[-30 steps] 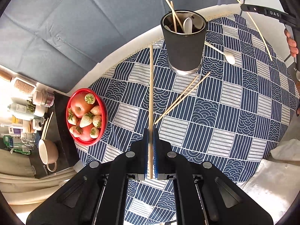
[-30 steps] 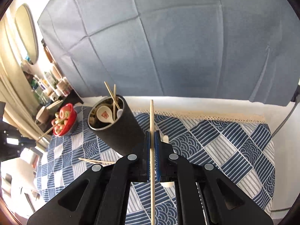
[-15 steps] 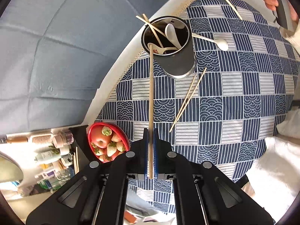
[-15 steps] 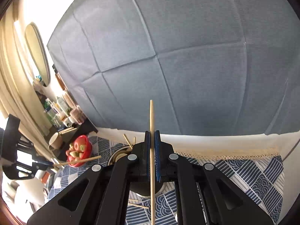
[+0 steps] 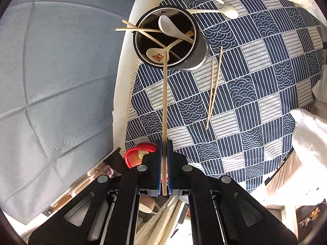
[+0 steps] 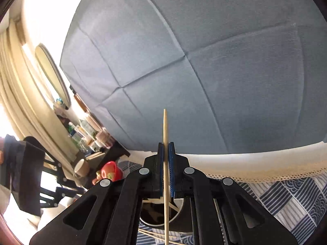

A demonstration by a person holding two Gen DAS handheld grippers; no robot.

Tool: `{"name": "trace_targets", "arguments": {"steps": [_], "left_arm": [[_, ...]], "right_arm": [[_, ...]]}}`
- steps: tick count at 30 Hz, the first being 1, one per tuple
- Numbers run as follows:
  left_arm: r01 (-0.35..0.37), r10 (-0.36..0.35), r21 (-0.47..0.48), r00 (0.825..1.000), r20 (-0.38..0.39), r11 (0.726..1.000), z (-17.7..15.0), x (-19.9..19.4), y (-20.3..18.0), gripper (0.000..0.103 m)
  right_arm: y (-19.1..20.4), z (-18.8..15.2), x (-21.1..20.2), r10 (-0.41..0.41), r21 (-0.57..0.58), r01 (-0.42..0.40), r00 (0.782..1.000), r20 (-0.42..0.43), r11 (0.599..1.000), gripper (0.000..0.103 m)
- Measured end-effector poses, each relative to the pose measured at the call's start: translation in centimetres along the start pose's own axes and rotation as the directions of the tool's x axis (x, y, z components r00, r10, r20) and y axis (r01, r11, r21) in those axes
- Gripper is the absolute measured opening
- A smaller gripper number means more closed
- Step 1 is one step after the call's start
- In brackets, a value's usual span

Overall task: Organize utensils
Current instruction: 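Lift the chopstick upright with the right gripper while the left lifts its chopstick over the holder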

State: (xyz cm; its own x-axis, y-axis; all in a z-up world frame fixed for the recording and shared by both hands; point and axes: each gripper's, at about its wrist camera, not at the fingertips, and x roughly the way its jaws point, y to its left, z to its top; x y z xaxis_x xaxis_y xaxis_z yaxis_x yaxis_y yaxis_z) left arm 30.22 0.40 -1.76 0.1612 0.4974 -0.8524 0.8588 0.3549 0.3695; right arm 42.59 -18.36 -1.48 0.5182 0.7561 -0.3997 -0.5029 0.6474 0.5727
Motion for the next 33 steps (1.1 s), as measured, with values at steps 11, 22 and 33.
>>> {"name": "trace_targets", "arguments": {"steps": [11, 22, 33], "left_arm": [[0.02, -0.016, 0.107, 0.999, -0.037, 0.994, 3.1, 0.3, 1.1, 0.005], [0.047, -0.043, 0.176, 0.999, -0.029, 0.983, 5.7, 1.1, 1.6, 0.005], [0.057, -0.07, 0.146, 0.994, 0.085, 0.988, 7.4, 0.3, 1.6, 0.007]], "right_arm": [[0.1, 1.0, 3.7, 0.06, -0.017, -0.059, 0.995, 0.078, 0.998, 0.004], [-0.2, -0.8, 6.8, 0.052, -0.063, -0.049, 0.997, 0.051, 0.997, 0.004], [-1.6, -3.6, 5.2, 0.031, -0.074, -0.032, 0.999, -0.018, 0.997, 0.006]]}}
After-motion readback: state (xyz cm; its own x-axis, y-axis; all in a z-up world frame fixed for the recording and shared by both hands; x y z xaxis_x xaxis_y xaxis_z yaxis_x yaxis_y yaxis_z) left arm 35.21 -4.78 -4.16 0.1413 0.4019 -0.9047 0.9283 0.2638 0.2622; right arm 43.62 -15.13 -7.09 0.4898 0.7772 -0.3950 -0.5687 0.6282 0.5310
